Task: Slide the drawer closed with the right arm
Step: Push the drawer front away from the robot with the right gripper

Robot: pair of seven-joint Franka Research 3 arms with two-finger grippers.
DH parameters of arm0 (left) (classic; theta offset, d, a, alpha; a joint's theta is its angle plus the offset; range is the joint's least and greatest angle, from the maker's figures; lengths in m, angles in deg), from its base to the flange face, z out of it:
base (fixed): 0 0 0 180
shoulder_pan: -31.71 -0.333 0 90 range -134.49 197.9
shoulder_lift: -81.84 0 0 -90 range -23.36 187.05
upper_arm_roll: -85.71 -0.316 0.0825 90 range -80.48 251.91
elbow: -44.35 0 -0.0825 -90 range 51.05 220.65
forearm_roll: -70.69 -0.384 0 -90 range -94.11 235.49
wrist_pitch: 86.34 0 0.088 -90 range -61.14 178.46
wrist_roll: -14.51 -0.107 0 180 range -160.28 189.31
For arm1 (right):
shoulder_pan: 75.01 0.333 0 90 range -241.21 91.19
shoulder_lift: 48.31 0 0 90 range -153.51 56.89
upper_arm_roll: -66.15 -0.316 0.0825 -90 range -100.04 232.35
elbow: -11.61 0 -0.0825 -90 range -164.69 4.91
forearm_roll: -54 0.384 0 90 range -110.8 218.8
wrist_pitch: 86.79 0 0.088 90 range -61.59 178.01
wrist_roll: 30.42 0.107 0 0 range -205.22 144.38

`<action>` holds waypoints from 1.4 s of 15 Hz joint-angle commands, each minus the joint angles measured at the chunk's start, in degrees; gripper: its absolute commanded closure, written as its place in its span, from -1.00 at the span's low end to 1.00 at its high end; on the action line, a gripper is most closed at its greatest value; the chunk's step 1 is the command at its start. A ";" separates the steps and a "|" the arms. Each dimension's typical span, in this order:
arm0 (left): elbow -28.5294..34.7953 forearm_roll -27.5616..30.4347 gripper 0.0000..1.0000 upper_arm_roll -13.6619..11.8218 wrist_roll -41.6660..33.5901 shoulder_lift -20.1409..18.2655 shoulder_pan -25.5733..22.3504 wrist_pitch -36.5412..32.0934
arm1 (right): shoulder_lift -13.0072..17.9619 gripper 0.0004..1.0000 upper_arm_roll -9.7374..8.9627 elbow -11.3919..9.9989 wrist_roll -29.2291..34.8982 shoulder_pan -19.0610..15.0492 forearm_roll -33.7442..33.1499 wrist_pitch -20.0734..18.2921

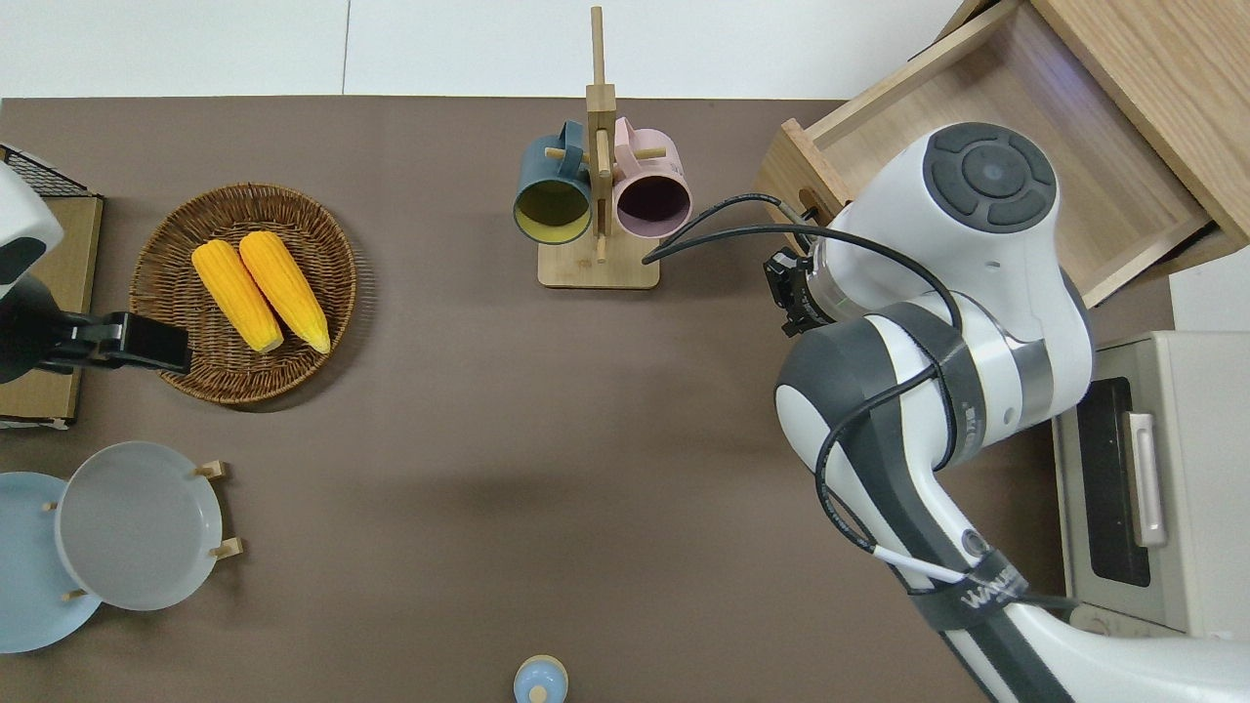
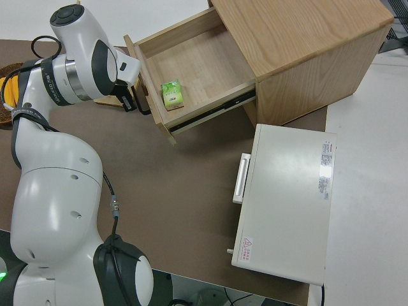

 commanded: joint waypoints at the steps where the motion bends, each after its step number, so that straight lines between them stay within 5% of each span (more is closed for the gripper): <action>1: -1.40 -0.98 -0.99 0.40 -0.56 0.65 -0.31 -1.13 | -0.93 1.00 -0.61 -0.12 1.00 -1.36 0.45 1.34; 8: -1.49 -0.98 -0.99 0.40 -0.56 0.65 -0.31 -1.13 | -2.42 1.00 -0.69 2.87 -0.05 -4.34 -0.69 1.25; 21: -1.49 -0.98 -0.99 0.40 -0.56 0.65 -0.31 -1.13 | -5.24 1.00 -0.69 8.67 -11.38 -10.94 -4.56 1.34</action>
